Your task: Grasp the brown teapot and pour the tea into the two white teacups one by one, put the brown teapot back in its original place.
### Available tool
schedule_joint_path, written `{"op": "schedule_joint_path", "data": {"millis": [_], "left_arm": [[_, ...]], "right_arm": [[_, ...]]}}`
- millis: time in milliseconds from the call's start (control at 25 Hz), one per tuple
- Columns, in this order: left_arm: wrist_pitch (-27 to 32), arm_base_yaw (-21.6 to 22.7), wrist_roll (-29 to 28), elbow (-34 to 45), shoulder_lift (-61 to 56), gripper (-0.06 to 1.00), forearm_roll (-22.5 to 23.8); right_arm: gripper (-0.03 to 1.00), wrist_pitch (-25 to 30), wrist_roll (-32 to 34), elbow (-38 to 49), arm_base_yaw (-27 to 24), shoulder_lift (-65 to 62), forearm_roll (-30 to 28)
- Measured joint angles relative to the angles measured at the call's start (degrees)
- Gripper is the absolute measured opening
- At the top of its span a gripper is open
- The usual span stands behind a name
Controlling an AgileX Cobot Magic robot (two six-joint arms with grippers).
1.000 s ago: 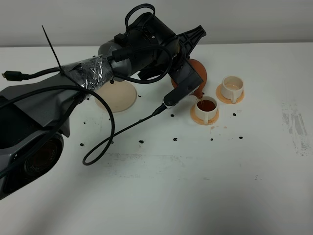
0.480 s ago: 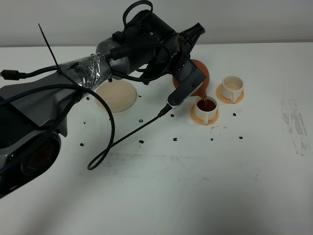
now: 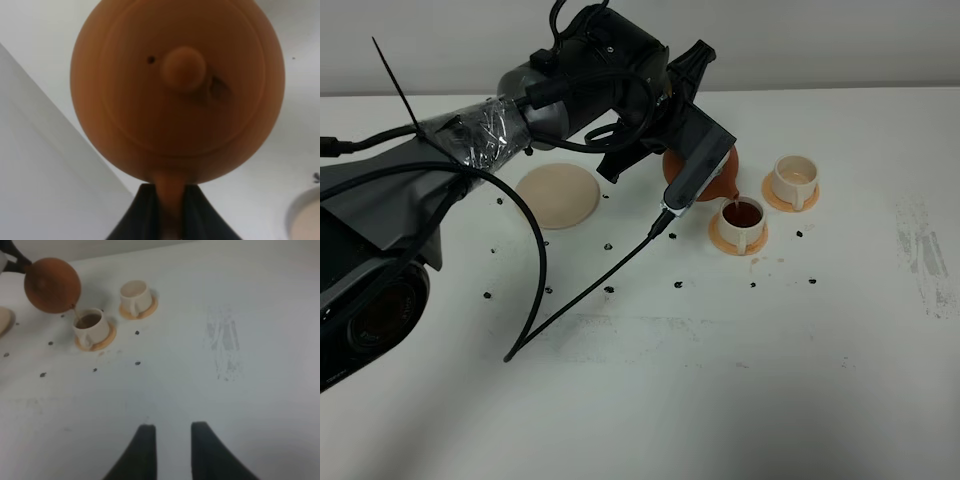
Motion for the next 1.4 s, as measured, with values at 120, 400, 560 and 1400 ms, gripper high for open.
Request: {"op": "schedule_joint_path", "data": {"millis": [120,400,560,1400], "left_arm": [[2.3,0.9,-3.3,0.0,-0.3,0.13,-2.0],[8.2,2.2,-12.5,0.0,-4.1,0.13,-7.1],[10.7,2.9,-23.0,0.2,-6.9,0.13,-7.9],[0.2,6.2,-55.6,30.9,-17.2,0.13,-19.7]], "right_arm": [[0.20,0.0,0.0,0.0,0.0,0.0,0.0],[0.20,0.0,0.0,0.0,0.0,0.0,0.1],[0.20,0.0,0.0,0.0,0.0,0.0,0.1],[0.20,0.0,0.0,0.0,0.0,0.0,0.1]]}}
